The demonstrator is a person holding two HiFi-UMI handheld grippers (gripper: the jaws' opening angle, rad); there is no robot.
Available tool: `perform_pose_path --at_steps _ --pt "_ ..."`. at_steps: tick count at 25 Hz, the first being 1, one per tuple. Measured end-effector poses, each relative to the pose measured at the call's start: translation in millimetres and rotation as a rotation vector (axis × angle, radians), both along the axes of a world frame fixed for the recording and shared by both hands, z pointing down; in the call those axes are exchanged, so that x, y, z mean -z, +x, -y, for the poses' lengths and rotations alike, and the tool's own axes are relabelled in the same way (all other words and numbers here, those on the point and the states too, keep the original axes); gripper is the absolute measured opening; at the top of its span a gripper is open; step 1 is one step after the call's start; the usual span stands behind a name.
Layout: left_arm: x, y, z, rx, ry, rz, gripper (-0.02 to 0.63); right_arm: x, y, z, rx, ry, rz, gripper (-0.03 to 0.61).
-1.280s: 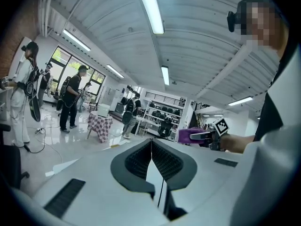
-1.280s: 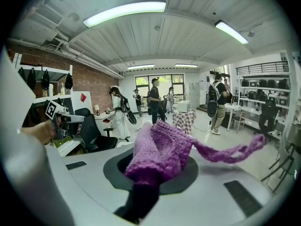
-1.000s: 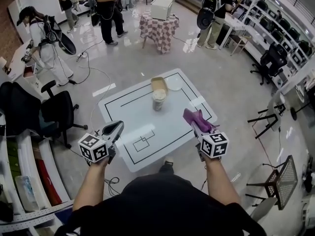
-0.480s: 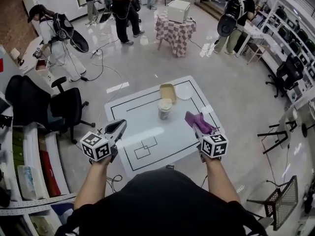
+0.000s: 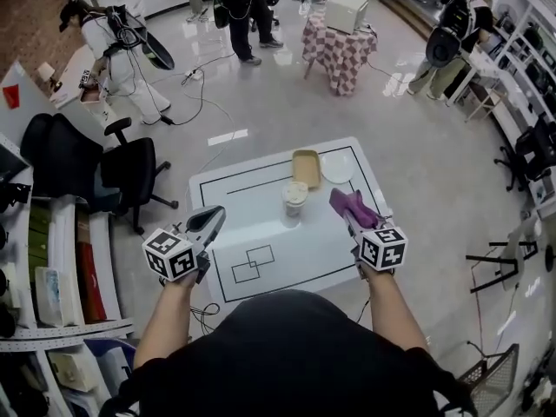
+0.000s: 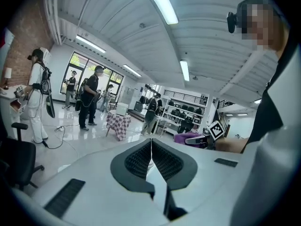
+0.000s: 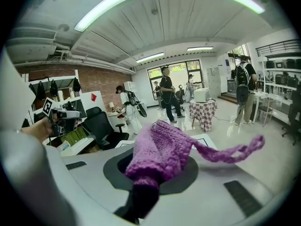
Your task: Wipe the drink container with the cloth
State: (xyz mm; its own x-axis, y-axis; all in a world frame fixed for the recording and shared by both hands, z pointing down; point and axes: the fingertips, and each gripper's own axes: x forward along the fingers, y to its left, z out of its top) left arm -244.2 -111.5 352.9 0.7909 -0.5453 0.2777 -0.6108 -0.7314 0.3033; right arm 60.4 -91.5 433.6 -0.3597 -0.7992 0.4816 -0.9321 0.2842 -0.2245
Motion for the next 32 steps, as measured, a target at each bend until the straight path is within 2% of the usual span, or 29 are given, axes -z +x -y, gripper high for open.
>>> perform_pose_path --at_steps 8,18,27,32 --pt "-9 45 26 0.05 -0.014 0.034 0.023 -22 30 51 0.112 -0.029 0.023 0.078" --pt "-35 83 48 0.108 -0.081 0.064 0.023 -35 52 101 0.225 -0.044 0.037 0.078" --pt "-56 101 55 0.117 -0.11 0.094 0.023 -58 56 121 0.269 -0.053 0.082 0.077" --pt "-60 94 61 0.121 -0.116 0.079 0.023 -57 43 127 0.286 -0.056 0.08 0.078"
